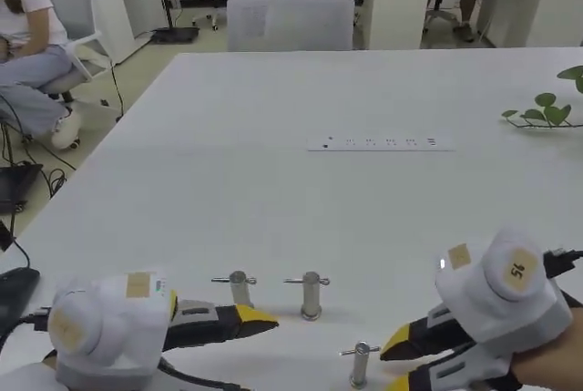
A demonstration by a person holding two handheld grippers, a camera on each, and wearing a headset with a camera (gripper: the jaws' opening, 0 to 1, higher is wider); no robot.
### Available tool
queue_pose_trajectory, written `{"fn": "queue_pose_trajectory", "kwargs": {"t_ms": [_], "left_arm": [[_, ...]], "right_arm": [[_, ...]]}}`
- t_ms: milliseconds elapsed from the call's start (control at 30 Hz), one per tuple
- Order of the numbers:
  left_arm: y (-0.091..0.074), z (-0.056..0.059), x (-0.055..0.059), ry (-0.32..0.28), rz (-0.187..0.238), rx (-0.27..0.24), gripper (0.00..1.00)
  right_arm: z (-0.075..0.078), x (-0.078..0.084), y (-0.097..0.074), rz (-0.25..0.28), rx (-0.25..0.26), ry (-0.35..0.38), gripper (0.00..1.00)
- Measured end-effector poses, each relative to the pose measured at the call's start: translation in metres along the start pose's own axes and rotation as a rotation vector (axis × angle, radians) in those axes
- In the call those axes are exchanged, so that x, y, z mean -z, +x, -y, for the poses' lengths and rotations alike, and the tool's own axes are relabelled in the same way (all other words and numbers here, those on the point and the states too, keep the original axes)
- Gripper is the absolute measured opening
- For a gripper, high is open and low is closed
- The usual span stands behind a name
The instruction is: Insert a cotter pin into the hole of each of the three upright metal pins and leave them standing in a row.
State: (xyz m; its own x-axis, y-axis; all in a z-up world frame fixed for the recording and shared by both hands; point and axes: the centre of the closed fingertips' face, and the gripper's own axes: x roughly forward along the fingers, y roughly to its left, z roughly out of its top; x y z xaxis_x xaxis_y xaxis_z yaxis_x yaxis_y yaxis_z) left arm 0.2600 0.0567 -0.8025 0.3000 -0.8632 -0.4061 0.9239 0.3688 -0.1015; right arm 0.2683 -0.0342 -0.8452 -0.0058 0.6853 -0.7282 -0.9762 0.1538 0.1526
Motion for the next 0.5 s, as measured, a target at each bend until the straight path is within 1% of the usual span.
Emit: {"fn": "queue_pose_trajectory", "kwargs": {"t_ms": [67,133,167,200,233,267,300,333,400,433,500], "left_arm": [[-0.006,-0.003,0.000,-0.013,0.011,-0.029,0.59],[-0.013,-0.006,0.000,-0.034,0.028,-0.056,0.60],[-0.018,-0.009,0.000,-0.038,0.038,-0.082,0.62],[-0.019,-0.010,0.000,-0.043,0.041,-0.090,0.64],[-0.023,-0.013,-0.001,-0.055,0.054,-0.114,0.66],[-0.026,-0.014,-0.002,-0.058,0.064,-0.121,0.66],[-0.031,-0.016,-0.001,-0.070,0.070,-0.138,0.67],[-0.033,-0.019,0.000,-0.066,0.073,-0.155,0.69],[-0.039,-0.021,0.002,-0.077,0.072,-0.168,0.70],[-0.042,-0.023,0.003,-0.077,0.075,-0.186,0.71],[-0.047,-0.025,0.002,-0.082,0.086,-0.201,0.72]], "right_arm": [[0.000,-0.001,0.002,-0.002,0.008,-0.005,0.29],[0.001,-0.003,0.003,0.008,0.014,-0.011,0.29],[0.002,-0.004,0.003,0.012,0.018,-0.013,0.29],[0.002,-0.006,0.004,0.021,0.020,-0.016,0.29],[0.002,-0.008,0.004,0.027,0.021,-0.018,0.28],[0.002,-0.009,0.004,0.031,0.025,-0.020,0.28],[0.002,-0.010,0.004,0.036,0.024,-0.020,0.28],[0.002,-0.011,0.005,0.038,0.021,-0.015,0.28],[0.002,-0.011,0.006,0.040,0.019,-0.012,0.28],[0.003,-0.012,0.007,0.042,0.022,-0.017,0.28],[0.003,-0.015,0.007,0.054,0.023,-0.018,0.27]]}}
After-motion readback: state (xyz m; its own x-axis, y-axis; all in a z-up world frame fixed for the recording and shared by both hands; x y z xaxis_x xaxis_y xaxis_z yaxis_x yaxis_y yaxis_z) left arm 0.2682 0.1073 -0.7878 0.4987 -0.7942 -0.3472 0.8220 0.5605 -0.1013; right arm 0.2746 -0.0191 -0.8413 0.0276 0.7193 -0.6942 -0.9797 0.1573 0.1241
